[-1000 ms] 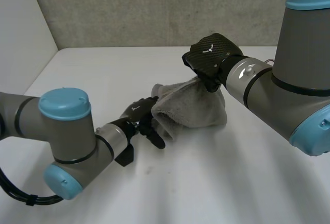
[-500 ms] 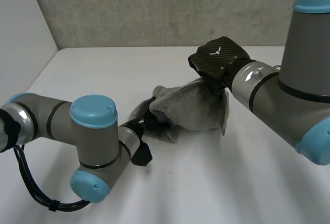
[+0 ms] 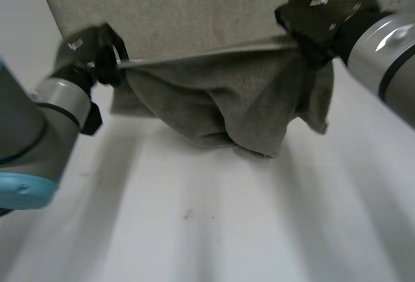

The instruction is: Fold the towel.

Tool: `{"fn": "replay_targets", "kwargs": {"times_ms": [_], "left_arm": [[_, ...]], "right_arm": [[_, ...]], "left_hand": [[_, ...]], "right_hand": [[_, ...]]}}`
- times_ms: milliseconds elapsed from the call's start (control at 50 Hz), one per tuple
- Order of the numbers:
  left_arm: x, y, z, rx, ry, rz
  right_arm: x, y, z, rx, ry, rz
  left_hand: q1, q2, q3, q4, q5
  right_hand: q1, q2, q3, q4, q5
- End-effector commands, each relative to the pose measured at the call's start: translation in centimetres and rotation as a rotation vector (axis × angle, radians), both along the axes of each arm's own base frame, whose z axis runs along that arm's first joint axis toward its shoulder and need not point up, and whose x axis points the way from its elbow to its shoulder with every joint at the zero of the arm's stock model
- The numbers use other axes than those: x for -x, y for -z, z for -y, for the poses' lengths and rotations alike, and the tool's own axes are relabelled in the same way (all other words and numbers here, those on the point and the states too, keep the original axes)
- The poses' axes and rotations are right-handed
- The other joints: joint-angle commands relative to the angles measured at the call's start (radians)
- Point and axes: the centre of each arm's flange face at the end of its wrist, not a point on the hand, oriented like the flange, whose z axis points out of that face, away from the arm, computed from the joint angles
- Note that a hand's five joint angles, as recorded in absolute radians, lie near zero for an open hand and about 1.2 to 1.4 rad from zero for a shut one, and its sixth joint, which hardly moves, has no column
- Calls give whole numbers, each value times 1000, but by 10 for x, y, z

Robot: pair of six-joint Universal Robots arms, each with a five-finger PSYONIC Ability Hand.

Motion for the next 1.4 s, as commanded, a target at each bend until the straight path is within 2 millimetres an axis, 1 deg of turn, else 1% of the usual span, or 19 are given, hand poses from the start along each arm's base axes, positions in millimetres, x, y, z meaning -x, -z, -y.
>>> {"fn": "replay_targets", "kwargs": {"times_ms": [20,160,240,400,480,540,600,640,700,740,800,860,920,1060,1140,1160,1180,1220,1400], "left_arm": [[-16,-93,-57,261,73,-83],[-18,-103,-70,290,83,39],[-15,-95,-66,272,77,119],[11,-8,-7,-6,95,378],[21,10,17,-33,100,422],[31,14,40,-8,95,435],[37,2,63,62,78,411],[40,-12,72,124,63,383],[43,-49,83,278,34,319],[41,-68,88,361,7,284],[34,-103,91,499,-47,228],[25,-127,82,569,-72,203],[18,-129,76,554,-77,213],[1,-75,69,350,-47,313],[-2,-7,54,139,67,398],[-3,17,45,63,112,419],[-3,17,45,62,113,420],[-4,63,26,-80,185,456],[-14,143,-6,-282,266,648]], "right_arm": [[15,-54,-17,150,19,88],[29,-70,-17,164,93,86],[26,-47,-6,27,102,-6],[2,8,31,-113,82,-185],[-14,33,63,-126,79,-196],[-21,35,76,-91,84,-175],[-32,25,99,33,118,-104],[-45,-2,117,236,163,22],[-49,-19,120,338,178,90],[-54,-54,116,513,183,212],[-50,-76,109,585,183,263],[-44,-82,100,558,181,240],[-43,-73,98,501,169,195],[-41,7,87,118,88,-80],[-35,64,73,-114,63,-217],[-35,64,73,-114,63,-217],[-32,79,69,-165,60,-248],[-30,98,63,-224,54,-284],[-23,184,43,-387,-11,-371]], "left_hand": [[204,179,180,179,190],[204,179,180,179,190],[204,179,180,179,190],[204,179,180,179,190],[204,179,180,179,190],[204,179,180,179,190],[204,179,180,179,190],[204,179,180,179,190],[204,179,180,179,190],[204,179,180,179,190],[204,179,180,179,190],[204,179,180,179,190],[204,179,180,179,190],[204,179,180,179,190],[204,179,180,179,190],[204,179,180,179,190],[204,179,180,179,190],[204,179,180,179,190],[204,179,180,179,190]], "right_hand": [[92,70,64,57,49],[92,70,64,57,49],[92,70,64,57,49],[92,70,64,57,49],[92,70,64,57,49],[92,70,64,57,49],[92,70,64,57,49],[92,70,64,57,49],[92,70,64,57,49],[92,70,64,57,49],[92,70,64,57,49],[92,70,64,57,49],[92,70,64,57,49],[92,70,64,57,49],[92,70,64,57,49],[92,70,64,57,49],[92,70,64,57,49],[92,70,64,57,49],[92,70,64,57,49]]}}
